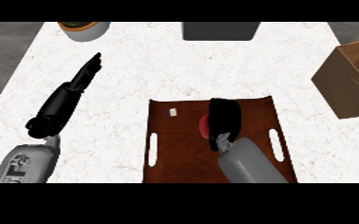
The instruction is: Pick the pear from the tray and place it in the cardboard box
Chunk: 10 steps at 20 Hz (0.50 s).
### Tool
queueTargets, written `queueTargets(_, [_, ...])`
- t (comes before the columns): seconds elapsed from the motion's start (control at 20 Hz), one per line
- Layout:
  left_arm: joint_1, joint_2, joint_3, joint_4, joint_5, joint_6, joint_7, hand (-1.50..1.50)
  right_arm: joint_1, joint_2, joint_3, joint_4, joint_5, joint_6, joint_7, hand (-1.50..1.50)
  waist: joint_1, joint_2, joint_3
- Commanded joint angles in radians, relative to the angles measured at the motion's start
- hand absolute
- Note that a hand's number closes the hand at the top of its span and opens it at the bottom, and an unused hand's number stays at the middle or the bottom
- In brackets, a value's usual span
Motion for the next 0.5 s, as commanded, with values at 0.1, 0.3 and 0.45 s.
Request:
queueTargets(0.1, [-0.043, 0.021, 0.068, 0.03, 0.023, -0.048, -0.009, 0.0, 0.0, -0.034, 0.006, 0.053, 0.094, -0.095, -0.095, 1.5, -0.002, 0.002, 0.001])
queueTargets(0.3, [0.023, -0.012, 0.024, -0.069, 0.001, -0.033, 0.053, 0.0, -0.095, -0.061, -0.093, 0.142, 0.041, -0.186, -0.244, 1.5, 0.009, 0.003, 0.001])
queueTargets(0.45, [-0.037, -0.019, 0.017, -0.013, -0.016, -0.023, 0.031, 0.0, -0.216, -0.162, -0.255, 0.243, -0.09, -0.235, -0.448, 1.5, 0.023, 0.018, 0.003])
